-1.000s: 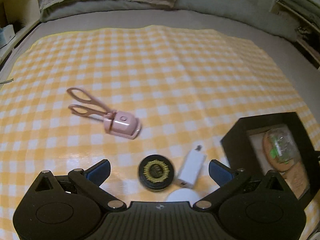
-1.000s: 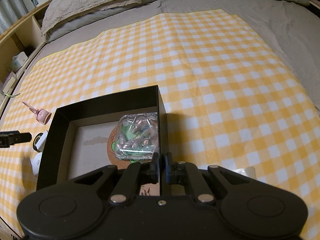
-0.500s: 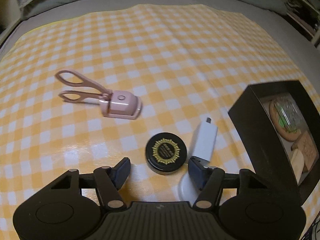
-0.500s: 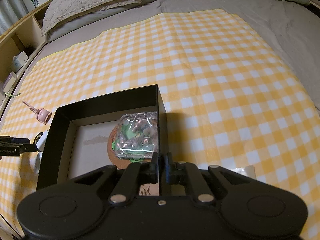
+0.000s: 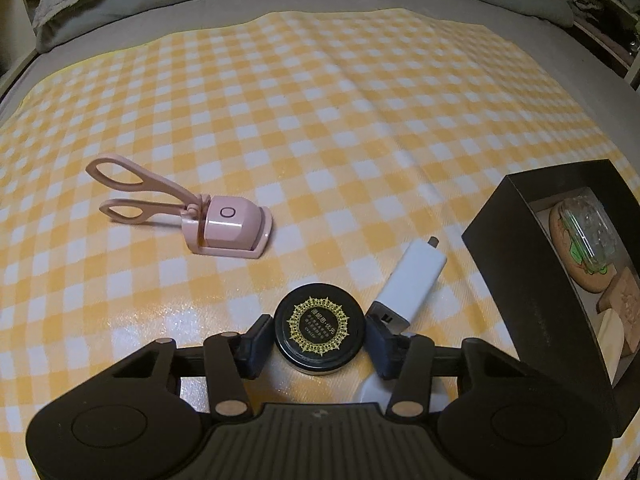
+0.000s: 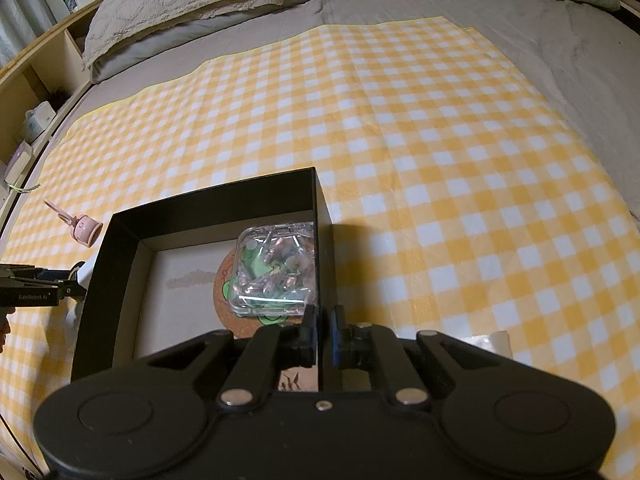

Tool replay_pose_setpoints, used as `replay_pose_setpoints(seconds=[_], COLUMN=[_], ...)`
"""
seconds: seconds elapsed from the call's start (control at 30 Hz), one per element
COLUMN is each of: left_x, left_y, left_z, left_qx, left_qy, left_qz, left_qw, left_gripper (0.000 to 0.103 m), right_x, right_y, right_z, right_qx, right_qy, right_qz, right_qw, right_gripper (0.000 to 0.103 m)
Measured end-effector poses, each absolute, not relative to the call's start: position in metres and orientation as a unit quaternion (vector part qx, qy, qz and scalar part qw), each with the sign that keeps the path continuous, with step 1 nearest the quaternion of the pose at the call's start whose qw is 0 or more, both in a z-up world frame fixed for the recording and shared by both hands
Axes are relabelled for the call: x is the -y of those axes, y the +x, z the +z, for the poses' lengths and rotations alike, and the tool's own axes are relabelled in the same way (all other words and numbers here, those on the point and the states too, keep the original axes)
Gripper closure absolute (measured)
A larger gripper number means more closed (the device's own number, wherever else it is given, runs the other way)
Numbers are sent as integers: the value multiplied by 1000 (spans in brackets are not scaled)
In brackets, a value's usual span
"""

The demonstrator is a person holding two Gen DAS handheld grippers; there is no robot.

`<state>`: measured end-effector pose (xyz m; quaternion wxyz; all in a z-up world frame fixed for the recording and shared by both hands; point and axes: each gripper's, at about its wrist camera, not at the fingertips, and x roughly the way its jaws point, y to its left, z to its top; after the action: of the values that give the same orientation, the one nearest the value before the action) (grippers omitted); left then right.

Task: Organize rigid objects
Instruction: 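Carry the black round tin into the black box and release it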

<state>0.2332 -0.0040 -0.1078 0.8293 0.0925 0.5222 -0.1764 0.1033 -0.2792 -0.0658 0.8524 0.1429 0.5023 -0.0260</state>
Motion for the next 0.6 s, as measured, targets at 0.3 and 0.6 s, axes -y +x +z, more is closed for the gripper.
replay_pose_setpoints(seconds=[0.3,0.6], left_x=[5,65], left_y=[225,195], left_z=[-69,-35], left_qx=[-471,-434], left_qy=[41,44], left_qz=[-194,-288], left_qw=[860,853], left_gripper=[53,53], right_x=[278,276], right_y=[104,105], right_z=[-66,-66], right_qx=[-504,-505], right_qy=[141,135], right_qz=[-26,-26], right_qw=[852,852], right_gripper=[97,97])
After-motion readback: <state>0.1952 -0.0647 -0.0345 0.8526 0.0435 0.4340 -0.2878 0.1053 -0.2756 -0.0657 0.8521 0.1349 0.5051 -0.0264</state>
